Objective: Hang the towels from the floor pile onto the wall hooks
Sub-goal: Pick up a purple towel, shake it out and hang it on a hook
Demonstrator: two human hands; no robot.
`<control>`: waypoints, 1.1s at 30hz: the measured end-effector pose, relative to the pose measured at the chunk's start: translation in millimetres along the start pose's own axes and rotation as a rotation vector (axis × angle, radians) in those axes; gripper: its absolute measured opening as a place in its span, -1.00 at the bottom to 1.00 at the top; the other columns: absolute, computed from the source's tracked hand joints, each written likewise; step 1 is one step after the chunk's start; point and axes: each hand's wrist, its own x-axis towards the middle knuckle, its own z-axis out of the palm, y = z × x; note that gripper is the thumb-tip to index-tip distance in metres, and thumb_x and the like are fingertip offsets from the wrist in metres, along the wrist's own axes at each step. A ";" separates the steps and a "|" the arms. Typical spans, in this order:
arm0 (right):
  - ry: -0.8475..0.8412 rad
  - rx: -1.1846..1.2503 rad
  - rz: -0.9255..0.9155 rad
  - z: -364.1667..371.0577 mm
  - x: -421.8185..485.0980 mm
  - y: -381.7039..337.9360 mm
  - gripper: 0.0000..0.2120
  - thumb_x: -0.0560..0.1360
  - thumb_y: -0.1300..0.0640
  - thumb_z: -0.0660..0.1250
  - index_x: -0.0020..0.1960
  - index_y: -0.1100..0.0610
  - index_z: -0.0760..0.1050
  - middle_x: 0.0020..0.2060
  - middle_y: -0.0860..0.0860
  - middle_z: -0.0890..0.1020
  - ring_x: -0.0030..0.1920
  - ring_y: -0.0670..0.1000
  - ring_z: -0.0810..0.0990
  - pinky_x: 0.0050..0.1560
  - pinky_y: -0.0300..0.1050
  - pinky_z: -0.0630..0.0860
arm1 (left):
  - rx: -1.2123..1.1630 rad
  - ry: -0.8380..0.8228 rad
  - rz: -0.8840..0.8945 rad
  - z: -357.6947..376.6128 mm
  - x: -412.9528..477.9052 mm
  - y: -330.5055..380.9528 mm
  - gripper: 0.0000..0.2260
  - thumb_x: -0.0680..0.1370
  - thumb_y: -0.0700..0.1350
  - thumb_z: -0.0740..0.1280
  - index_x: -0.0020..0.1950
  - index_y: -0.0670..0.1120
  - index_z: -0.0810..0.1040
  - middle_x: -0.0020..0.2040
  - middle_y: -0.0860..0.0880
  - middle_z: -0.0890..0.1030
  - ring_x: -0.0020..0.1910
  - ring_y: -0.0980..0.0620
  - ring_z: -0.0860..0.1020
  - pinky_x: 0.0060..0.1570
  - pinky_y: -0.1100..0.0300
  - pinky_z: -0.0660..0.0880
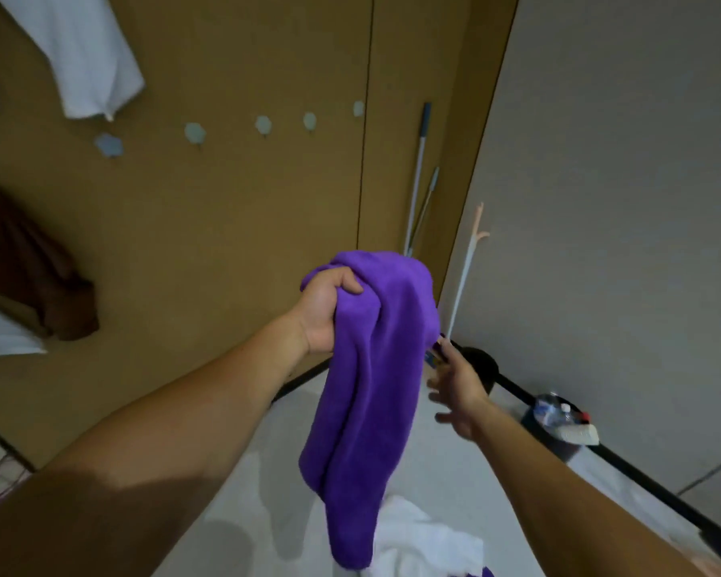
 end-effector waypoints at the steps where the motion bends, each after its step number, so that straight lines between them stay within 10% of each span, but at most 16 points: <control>1: -0.088 -0.004 0.025 11.9 -2.5 3.5 -0.37 0.30 -0.49 0.22 0.08 -0.01 0.47 -0.01 0.03 0.57 0.04 0.10 0.52 0.05 0.13 0.42 | -0.003 -0.023 0.011 -5.0 -9.1 9.5 -0.59 0.26 -0.18 0.16 0.08 -0.22 0.49 -0.09 -0.19 0.60 -0.16 -0.16 0.56 -0.03 0.08 0.49; 4: -0.220 0.118 -0.131 58.2 -13.1 -11.9 -0.35 0.28 -0.39 0.31 0.18 0.04 0.50 0.10 0.00 0.59 0.22 0.08 0.49 0.27 0.24 0.27 | 0.027 -0.083 0.029 -24.2 -32.8 38.1 -0.57 0.26 -0.16 0.19 0.10 -0.24 0.51 -0.08 -0.20 0.60 -0.14 -0.17 0.56 0.00 0.07 0.48; 8: -0.246 0.271 -0.357 123.3 -33.8 -46.0 -0.71 0.31 -0.01 0.43 0.00 0.06 0.60 -0.18 -0.01 0.67 -0.10 0.04 0.58 -0.05 -0.05 0.47 | 0.138 -0.057 0.026 -64.6 -58.9 82.1 -0.64 0.28 -0.09 0.30 0.02 -0.20 0.56 -0.05 -0.18 0.60 -0.07 -0.16 0.54 0.13 0.04 0.43; 12: -0.351 0.265 -0.399 166.8 -44.5 -69.5 -0.71 0.39 0.01 0.41 0.07 0.08 0.67 0.03 0.08 0.70 0.01 0.10 0.68 -0.03 -0.04 0.56 | 0.436 0.273 0.026 -128.4 -81.5 126.8 -0.81 0.45 -0.02 0.26 -0.19 -0.14 0.51 -0.24 -0.15 0.60 -0.30 -0.10 0.57 -0.21 0.17 0.49; 20: -0.031 0.287 -0.326 231.4 -47.7 -101.9 -0.77 0.53 0.04 0.35 0.08 0.18 0.54 0.08 0.16 0.64 0.11 0.14 0.61 0.22 0.13 0.48 | 0.391 0.604 0.007 -265.4 -140.7 149.4 -0.88 0.52 -0.12 0.35 -0.22 -0.09 0.53 -0.42 -0.04 0.62 -0.47 0.04 0.59 -0.41 0.19 0.57; 25: -0.059 0.194 -0.358 262.6 -50.5 -105.8 -0.89 0.54 0.31 0.28 -0.14 0.21 0.54 -0.13 0.16 0.62 -0.17 0.05 0.59 -0.06 -0.03 0.50 | 0.345 0.749 -0.001 -302.6 -173.6 163.7 -0.85 0.49 -0.02 0.39 -0.16 -0.09 0.54 -0.39 -0.05 0.61 -0.45 0.01 0.57 -0.43 0.19 0.55; 31: -0.110 0.245 -0.310 277.4 -46.2 -111.6 -0.82 0.48 0.40 0.22 0.05 0.34 0.51 -0.11 0.17 0.48 -0.14 0.04 0.50 -0.15 -0.06 0.46 | 0.321 0.853 0.107 -323.9 -193.3 175.6 -0.93 0.51 -0.10 0.34 -0.10 -0.08 0.53 -0.27 -0.03 0.56 -0.38 0.06 0.55 -0.41 0.22 0.49; 33: -0.147 0.207 -0.337 279.0 -38.6 -114.7 -0.62 0.51 0.37 0.23 0.32 0.28 0.43 0.08 0.15 0.47 0.11 0.04 0.49 0.17 0.04 0.47 | 0.336 0.891 0.154 -324.4 -196.3 180.5 -0.95 0.51 -0.12 0.33 -0.13 -0.08 0.52 -0.29 -0.02 0.54 -0.33 0.06 0.51 -0.36 0.20 0.43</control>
